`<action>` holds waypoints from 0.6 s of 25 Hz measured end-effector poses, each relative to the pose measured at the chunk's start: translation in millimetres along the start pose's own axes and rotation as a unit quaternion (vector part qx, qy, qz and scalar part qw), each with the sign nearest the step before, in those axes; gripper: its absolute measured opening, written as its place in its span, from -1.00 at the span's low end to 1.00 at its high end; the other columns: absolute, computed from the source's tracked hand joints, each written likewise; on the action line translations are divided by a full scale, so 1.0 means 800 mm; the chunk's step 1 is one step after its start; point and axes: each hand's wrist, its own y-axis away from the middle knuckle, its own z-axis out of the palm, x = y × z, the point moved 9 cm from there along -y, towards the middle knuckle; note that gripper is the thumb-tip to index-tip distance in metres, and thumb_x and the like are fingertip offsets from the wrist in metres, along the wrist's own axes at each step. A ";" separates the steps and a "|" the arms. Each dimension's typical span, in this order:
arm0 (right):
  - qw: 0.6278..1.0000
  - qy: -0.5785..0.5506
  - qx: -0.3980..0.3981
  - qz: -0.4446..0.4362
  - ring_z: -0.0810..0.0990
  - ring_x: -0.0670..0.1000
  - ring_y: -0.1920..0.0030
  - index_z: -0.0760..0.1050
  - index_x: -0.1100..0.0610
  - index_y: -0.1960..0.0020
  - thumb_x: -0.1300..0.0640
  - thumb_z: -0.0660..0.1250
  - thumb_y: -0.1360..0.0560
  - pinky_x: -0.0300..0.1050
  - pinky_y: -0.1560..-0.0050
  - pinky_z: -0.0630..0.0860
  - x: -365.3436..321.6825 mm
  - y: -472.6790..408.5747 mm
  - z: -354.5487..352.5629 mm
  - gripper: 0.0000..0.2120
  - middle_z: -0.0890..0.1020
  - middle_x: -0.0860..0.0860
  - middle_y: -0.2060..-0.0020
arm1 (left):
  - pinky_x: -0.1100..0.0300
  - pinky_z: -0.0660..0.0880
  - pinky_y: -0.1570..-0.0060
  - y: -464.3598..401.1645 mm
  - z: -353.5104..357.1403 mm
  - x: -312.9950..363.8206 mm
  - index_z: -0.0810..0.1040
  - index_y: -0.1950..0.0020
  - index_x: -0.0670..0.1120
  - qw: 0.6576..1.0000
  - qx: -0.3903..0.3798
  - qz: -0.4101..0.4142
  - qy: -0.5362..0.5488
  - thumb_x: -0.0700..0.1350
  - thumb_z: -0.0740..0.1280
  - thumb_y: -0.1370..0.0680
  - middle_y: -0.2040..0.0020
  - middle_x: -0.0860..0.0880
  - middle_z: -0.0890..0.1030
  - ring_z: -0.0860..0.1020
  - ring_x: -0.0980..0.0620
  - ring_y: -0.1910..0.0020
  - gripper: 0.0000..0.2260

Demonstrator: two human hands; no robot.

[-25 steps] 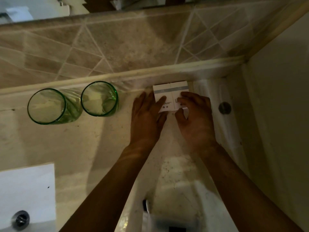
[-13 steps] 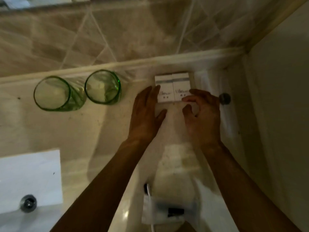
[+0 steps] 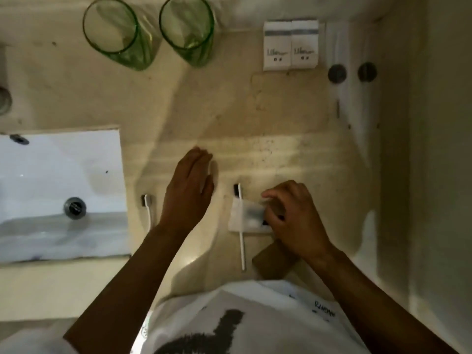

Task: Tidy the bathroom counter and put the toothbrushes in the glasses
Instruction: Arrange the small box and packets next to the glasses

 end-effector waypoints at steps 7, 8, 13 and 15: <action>0.998 0.057 0.000 -0.009 0.41 0.02 -0.17 0.59 0.05 -0.13 0.27 0.43 -0.40 -0.04 -0.19 0.47 0.024 0.094 0.016 -0.68 0.50 0.01 -0.11 | -0.16 0.12 -0.51 0.022 0.026 0.009 0.34 -0.48 -0.26 0.991 -0.025 0.052 -0.117 -0.08 0.14 -0.63 -0.53 -0.25 0.30 0.17 -0.20 -0.56 -0.55; 0.997 0.077 -0.026 -0.012 0.38 0.04 -0.24 0.57 0.03 -0.18 0.27 0.43 -0.38 0.01 -0.26 0.45 0.032 0.103 0.023 -0.62 0.49 0.02 -0.18 | -0.15 0.11 -0.52 0.021 0.027 0.007 0.34 -0.48 -0.25 0.992 -0.028 0.049 -0.115 -0.07 0.13 -0.63 -0.53 -0.24 0.30 0.16 -0.18 -0.56 -0.55; 0.965 0.224 -0.101 -0.095 0.27 0.20 -0.40 0.40 0.01 -0.41 0.26 0.41 -0.33 0.16 -0.33 0.34 0.040 0.144 0.055 -0.34 0.38 0.10 -0.42 | -0.11 0.07 -0.54 0.020 0.027 0.006 0.33 -0.49 -0.20 0.994 -0.036 0.039 -0.099 -0.06 0.13 -0.61 -0.54 -0.20 0.29 0.15 -0.13 -0.57 -0.53; 0.965 0.240 -0.072 -0.074 0.31 0.20 -0.33 0.43 0.02 -0.38 0.10 0.47 -0.33 0.23 -0.26 0.42 0.044 0.148 0.053 -0.37 0.46 0.12 -0.32 | -0.10 0.07 -0.54 0.021 0.025 0.007 0.32 -0.50 -0.20 0.994 -0.038 0.041 -0.099 -0.06 0.12 -0.61 -0.54 -0.19 0.29 0.14 -0.12 -0.57 -0.53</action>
